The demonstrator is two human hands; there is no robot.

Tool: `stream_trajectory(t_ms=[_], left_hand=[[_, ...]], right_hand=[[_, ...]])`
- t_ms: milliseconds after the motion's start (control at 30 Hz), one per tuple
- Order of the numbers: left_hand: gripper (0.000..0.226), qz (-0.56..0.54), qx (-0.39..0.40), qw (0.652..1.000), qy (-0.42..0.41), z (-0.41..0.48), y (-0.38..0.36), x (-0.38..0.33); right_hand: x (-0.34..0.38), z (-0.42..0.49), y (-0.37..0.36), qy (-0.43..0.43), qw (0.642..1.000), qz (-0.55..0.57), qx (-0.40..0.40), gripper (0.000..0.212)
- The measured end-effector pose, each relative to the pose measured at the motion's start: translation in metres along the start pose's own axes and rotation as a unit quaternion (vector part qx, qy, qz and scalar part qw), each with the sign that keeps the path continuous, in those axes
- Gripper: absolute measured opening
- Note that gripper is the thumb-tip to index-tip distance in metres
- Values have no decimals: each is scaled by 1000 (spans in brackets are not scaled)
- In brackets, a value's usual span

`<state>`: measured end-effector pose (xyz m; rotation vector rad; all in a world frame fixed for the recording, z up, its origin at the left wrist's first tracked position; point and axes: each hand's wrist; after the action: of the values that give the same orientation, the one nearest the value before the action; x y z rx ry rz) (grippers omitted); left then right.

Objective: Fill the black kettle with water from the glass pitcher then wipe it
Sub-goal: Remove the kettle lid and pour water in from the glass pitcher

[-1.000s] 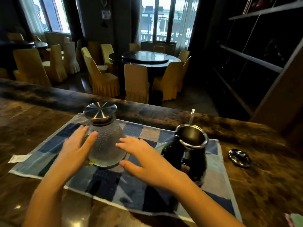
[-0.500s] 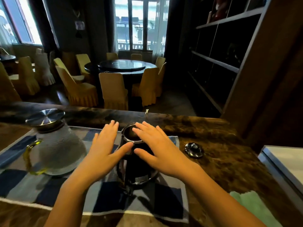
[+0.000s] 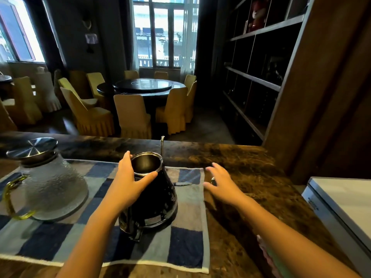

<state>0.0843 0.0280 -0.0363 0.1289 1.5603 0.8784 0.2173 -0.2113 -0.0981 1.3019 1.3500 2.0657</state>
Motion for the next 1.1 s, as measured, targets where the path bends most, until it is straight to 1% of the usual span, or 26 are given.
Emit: stream_trajectory(t_ms=[67,133,200,267,333,467,533,600,633,700,833,900,967,1033,1100], left_hand=[[100,-1,4,1000,10,0,0,1],[102,0,7,1000,14,2,1,3],[98,-2,8,1000,19,1,2,4],[90,-9,8,1000,23,1,2,7],[88,-17,13,999,24,1,2,9],[86,-23,21,999,30,2,2,10],[82,-30,19,999,31,0,1,9],[79,-41,18,999,30,1,0,9],[80,-43,18,998,32,1,-1,9],[81,-45,17,998,34,1,-2,11],[78,-54,12,998,31,1,-2,12],[80,-59,10,998,32,1,-3,12],[82,-64,11,997,34,1,-3,13],[78,-71,8,997,29,2,-4,13],[73,-81,4,996,23,1,-4,12]], right_hand=[[-25,10,-1,-56,998,-18,-13,59],[-44,16,-2,-93,994,-38,-34,55],[-58,19,-2,-122,987,-71,-71,45],[-68,19,-3,-144,982,-85,-88,31],[-74,18,-4,-148,982,-84,-81,22],[-75,22,-2,-119,988,-64,-72,11],[-72,27,3,-127,990,-20,-60,13],[-62,36,12,-133,988,36,-63,22],[-53,42,18,-122,988,60,-68,26],[-25,54,34,-69,990,100,-75,33],[61,65,69,85,982,158,-60,38],[104,66,76,169,974,148,-36,42],[138,65,75,238,965,113,-12,42],[161,68,65,283,957,59,1,44],[172,72,51,303,953,23,14,45]])
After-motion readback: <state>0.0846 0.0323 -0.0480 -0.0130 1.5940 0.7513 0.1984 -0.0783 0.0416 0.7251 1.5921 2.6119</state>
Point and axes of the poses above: each hand's wrist, its own z-axis towards the middle knuckle, its own y-axis out of the back of the hand, x = y × z, and after that the axes turned 8 degrees about y, right-handed
